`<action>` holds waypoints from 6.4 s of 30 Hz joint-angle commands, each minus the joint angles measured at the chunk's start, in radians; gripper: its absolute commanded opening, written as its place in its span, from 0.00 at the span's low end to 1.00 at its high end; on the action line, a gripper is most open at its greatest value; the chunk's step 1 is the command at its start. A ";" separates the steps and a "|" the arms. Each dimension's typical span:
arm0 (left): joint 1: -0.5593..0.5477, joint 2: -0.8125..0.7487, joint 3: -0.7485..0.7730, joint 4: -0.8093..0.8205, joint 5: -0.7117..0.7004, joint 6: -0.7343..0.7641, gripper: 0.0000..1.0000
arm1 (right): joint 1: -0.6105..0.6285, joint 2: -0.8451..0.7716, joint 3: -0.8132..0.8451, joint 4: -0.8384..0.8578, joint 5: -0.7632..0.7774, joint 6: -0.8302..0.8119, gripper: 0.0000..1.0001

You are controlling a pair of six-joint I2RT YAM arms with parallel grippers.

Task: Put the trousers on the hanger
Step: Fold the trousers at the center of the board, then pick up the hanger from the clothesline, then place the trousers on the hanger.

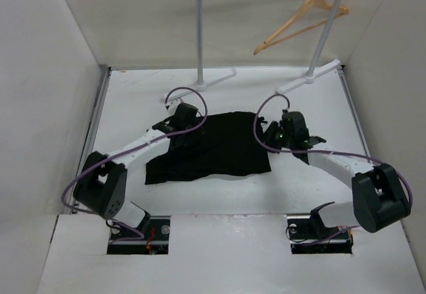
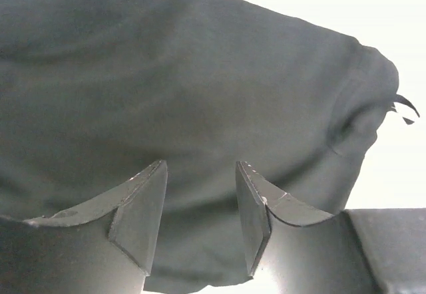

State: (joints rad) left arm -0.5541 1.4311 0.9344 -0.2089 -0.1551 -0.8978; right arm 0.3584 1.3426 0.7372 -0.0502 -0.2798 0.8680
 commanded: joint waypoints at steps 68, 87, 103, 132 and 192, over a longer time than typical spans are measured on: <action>0.075 -0.179 -0.140 -0.011 0.091 0.054 0.34 | -0.259 0.836 1.650 -0.234 -0.067 -0.081 0.34; 0.082 -0.204 -0.078 -0.017 0.083 0.056 0.39 | -0.171 0.569 1.368 -0.134 -0.117 -0.143 0.21; 0.056 -0.175 0.041 -0.026 0.114 0.063 0.53 | -0.161 0.247 0.831 0.191 -0.171 -0.097 0.16; -0.252 0.225 0.782 -0.098 0.141 0.189 0.63 | -0.069 -0.341 0.032 -0.042 -0.151 -0.165 0.12; -0.461 0.399 0.265 0.427 -0.302 -0.148 0.01 | -0.129 0.187 0.079 0.070 0.079 -0.213 0.37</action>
State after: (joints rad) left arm -1.0096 1.8252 1.2034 0.1612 -0.4755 -1.0424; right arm 0.2153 1.5604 0.7719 -0.0082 -0.2649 0.6872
